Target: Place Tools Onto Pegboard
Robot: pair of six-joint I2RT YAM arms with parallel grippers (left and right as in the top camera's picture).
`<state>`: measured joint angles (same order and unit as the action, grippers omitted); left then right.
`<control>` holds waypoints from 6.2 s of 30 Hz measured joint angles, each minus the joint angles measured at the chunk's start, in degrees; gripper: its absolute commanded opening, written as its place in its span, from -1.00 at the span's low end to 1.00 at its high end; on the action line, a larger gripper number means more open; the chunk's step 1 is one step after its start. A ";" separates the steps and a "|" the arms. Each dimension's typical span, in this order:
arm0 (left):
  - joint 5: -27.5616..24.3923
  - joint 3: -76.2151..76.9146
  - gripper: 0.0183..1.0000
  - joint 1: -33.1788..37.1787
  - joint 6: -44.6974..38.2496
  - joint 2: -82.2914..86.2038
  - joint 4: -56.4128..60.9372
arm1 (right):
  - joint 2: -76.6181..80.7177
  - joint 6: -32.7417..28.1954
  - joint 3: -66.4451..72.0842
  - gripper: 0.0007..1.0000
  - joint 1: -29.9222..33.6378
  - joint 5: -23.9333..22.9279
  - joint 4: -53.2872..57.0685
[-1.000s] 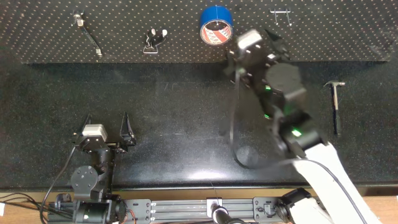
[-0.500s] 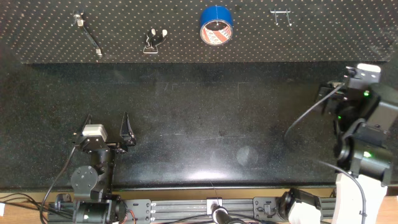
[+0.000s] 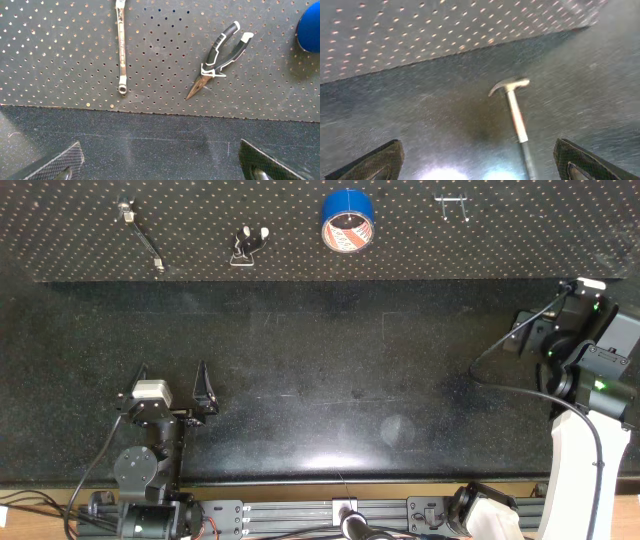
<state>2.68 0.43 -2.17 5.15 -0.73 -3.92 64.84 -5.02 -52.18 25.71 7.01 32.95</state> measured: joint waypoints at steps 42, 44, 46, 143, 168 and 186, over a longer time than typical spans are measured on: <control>0.00 0.00 0.99 0.00 0.00 0.00 0.00 | 25.81 -32.44 -0.04 0.95 12.81 -0.02 7.17; 0.00 0.00 0.99 0.00 0.02 0.00 0.00 | 26.01 -32.44 -0.04 0.95 12.83 -0.02 6.62; 0.00 0.00 0.99 0.00 0.00 0.00 0.00 | 26.03 -32.44 -0.04 0.95 12.83 0.00 5.99; 0.00 0.00 0.99 0.00 0.00 0.00 0.00 | 28.92 -32.85 -0.07 -0.81 12.83 0.66 3.23; 0.00 0.00 0.99 0.00 0.00 0.00 0.00 | 28.57 -32.85 -0.07 -0.85 12.83 0.66 2.75; -0.02 0.00 1.00 0.00 0.02 0.00 0.00 | 0.15 -24.50 -0.04 -0.86 -1.46 6.88 11.56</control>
<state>2.66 0.43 -2.17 5.17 -0.73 -3.92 64.99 -29.52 -52.23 24.25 13.89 44.51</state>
